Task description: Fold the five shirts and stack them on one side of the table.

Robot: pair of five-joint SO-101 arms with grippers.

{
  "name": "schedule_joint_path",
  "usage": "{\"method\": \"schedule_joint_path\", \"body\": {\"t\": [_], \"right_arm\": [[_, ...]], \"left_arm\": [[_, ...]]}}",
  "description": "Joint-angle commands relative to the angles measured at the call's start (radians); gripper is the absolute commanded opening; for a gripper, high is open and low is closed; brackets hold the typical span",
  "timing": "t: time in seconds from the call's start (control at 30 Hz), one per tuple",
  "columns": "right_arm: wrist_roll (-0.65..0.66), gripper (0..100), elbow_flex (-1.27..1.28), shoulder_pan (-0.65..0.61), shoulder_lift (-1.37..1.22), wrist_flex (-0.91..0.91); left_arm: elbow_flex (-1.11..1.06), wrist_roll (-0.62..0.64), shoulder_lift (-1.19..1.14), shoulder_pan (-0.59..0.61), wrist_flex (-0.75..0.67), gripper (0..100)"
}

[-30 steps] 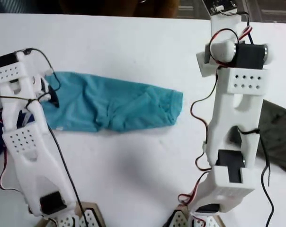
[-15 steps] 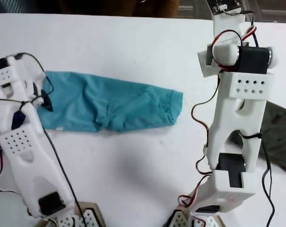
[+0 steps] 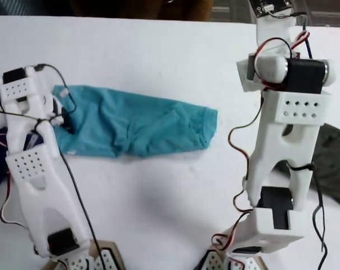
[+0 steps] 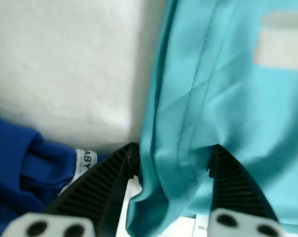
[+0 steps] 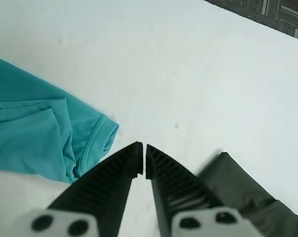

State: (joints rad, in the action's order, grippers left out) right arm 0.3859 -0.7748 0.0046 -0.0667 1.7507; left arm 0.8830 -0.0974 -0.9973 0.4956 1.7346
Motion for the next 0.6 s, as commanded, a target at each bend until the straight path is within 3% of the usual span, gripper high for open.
{"method": "schedule_joint_path", "body": {"t": [0.0,0.1,0.33,0.57], "right_arm": [[0.008,1.9,-0.005,0.004,0.044,0.021],[0.008,1.9,-0.005,0.004,0.044,0.021],[0.006,1.9,-0.005,0.010,0.045,0.021],[0.008,1.9,-0.005,0.012,0.068,0.021]], "left_arm": [[0.002,-0.002,0.000,-0.041,-0.006,17],[0.004,0.058,0.002,-0.035,-0.006,1],[0.012,0.114,0.017,-0.032,0.011,3],[0.182,0.117,0.072,-0.060,0.054,2]]}}
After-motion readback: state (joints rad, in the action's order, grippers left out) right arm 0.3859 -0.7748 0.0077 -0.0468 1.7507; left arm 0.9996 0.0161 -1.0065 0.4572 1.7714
